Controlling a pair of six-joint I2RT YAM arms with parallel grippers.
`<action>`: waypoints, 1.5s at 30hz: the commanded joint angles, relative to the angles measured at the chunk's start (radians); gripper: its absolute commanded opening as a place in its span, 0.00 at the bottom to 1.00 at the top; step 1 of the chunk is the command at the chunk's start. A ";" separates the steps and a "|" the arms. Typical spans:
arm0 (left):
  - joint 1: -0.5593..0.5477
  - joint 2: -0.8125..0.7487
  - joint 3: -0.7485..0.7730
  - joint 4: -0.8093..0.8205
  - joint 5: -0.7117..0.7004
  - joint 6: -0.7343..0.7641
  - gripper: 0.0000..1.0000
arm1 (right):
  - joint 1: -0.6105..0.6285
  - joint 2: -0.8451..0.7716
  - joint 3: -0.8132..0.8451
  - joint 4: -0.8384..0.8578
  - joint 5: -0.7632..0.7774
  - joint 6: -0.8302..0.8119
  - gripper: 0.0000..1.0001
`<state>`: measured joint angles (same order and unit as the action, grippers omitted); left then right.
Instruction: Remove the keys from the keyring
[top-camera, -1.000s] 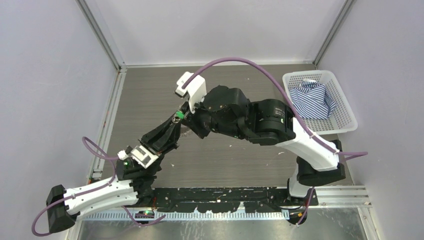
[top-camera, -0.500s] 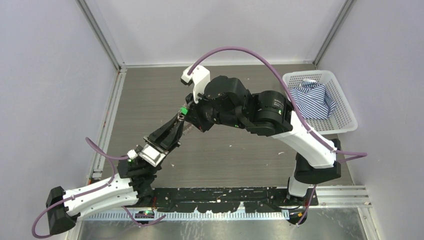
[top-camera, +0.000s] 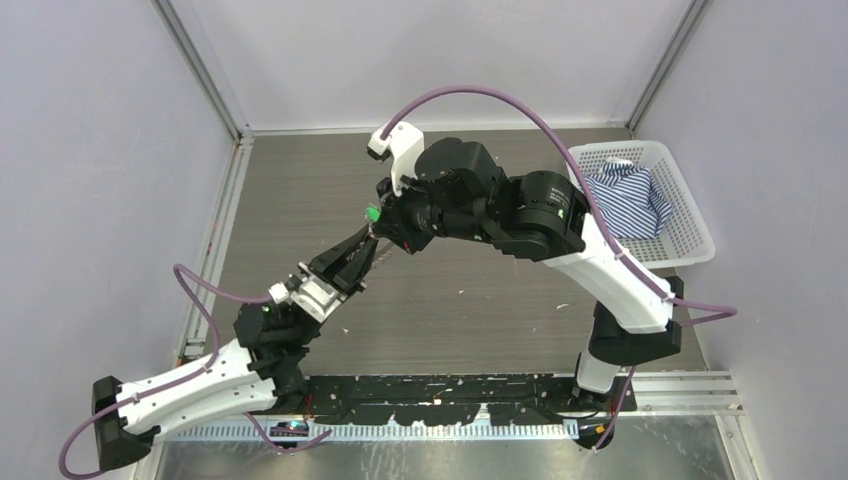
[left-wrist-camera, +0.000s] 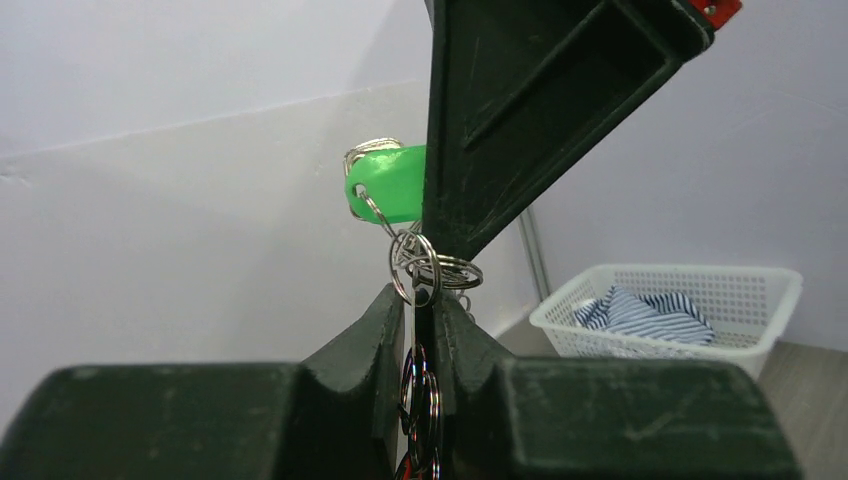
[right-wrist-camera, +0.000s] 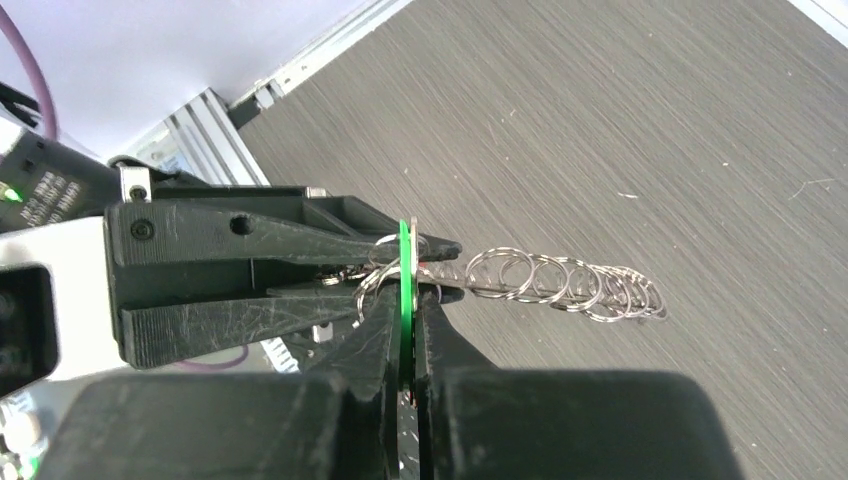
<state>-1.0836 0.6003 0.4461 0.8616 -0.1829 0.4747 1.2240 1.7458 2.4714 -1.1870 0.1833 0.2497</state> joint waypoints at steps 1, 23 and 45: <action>-0.004 -0.029 0.112 -0.315 -0.021 -0.114 0.01 | -0.005 -0.111 -0.110 0.088 -0.048 -0.123 0.01; -0.004 0.124 0.608 -1.298 0.169 -0.076 0.00 | 0.060 -0.234 -0.358 0.149 0.185 -0.253 0.01; -0.004 0.024 0.554 -1.100 0.309 0.196 0.00 | -0.003 -0.333 -0.440 0.289 -0.002 -0.265 0.01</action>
<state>-1.0805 0.6624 1.0008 -0.3046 0.0486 0.5816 1.2396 1.4731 2.0251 -1.0225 0.1974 0.0010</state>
